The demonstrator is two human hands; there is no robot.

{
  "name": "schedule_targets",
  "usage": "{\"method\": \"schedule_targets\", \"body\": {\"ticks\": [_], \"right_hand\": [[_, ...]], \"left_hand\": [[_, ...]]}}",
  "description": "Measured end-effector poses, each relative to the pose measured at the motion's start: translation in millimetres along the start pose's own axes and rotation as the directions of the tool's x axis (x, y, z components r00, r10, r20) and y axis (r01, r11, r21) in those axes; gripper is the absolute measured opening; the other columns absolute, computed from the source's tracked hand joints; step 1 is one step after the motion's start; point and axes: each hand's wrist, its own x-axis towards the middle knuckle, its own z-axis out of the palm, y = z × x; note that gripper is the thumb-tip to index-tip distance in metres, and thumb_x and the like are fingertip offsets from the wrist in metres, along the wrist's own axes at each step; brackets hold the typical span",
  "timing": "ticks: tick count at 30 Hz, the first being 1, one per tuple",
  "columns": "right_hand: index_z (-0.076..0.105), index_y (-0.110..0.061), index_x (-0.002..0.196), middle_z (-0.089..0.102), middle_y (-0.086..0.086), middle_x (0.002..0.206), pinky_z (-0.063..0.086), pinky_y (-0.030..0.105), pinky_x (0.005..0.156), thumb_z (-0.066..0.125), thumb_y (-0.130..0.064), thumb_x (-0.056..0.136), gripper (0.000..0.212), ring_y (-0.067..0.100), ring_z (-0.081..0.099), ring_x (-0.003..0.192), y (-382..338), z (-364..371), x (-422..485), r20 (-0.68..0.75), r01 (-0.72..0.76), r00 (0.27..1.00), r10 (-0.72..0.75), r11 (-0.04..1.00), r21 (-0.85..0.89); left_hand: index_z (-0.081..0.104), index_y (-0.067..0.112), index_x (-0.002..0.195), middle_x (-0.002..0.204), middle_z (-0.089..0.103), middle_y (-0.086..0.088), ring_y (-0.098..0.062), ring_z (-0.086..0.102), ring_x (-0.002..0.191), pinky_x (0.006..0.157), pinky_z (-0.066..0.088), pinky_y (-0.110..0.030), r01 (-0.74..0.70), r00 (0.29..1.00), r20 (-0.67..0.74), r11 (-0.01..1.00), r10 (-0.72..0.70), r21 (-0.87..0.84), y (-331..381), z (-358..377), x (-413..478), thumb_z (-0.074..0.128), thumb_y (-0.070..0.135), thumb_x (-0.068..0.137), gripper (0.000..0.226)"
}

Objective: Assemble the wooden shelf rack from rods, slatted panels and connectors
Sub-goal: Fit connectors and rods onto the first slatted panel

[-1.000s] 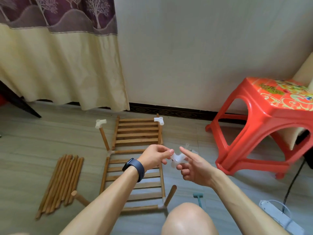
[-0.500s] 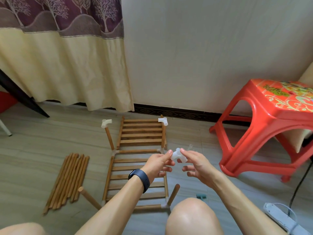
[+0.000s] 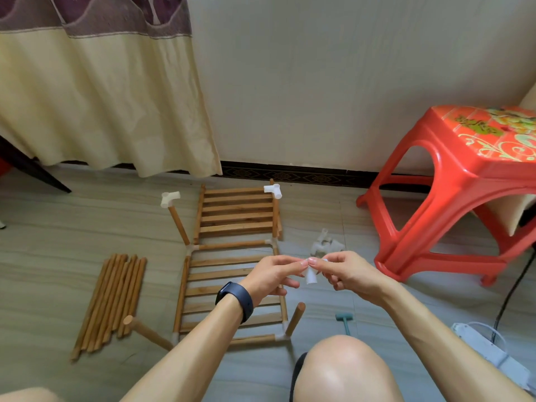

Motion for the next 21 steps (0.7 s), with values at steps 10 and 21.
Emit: {"method": "schedule_targets", "body": {"ticks": [10,21], "right_hand": [[0.065,-0.010,0.113,0.077,0.009,0.096,0.056,0.031,0.077,0.072,-0.037,0.090,0.036,0.022,0.074,0.085,10.8,22.8,-1.7,0.011,0.004,1.000,-0.006,0.991,0.131],[0.071,-0.016,0.097,0.062,0.004,0.081,0.049,0.031,0.068,0.052,-0.022,0.102,0.020,0.011,0.056,0.065,14.6,18.9,-3.3,0.000,0.043,0.999,-0.043,0.993,-0.113]], "left_hand": [[0.071,0.028,0.113,0.109,0.073,0.005,-0.016,0.066,0.100,0.086,0.052,-0.036,-0.074,0.943,-0.331,0.947,-0.036,-0.313,-25.8,29.9,0.9,0.068,0.041,0.092,0.026],[0.073,0.028,0.112,0.104,0.075,0.005,-0.015,0.066,0.097,0.077,0.046,-0.029,-0.021,0.975,-0.221,0.971,-0.033,-0.238,-46.3,23.5,-14.1,0.068,0.052,0.087,0.034]]}}
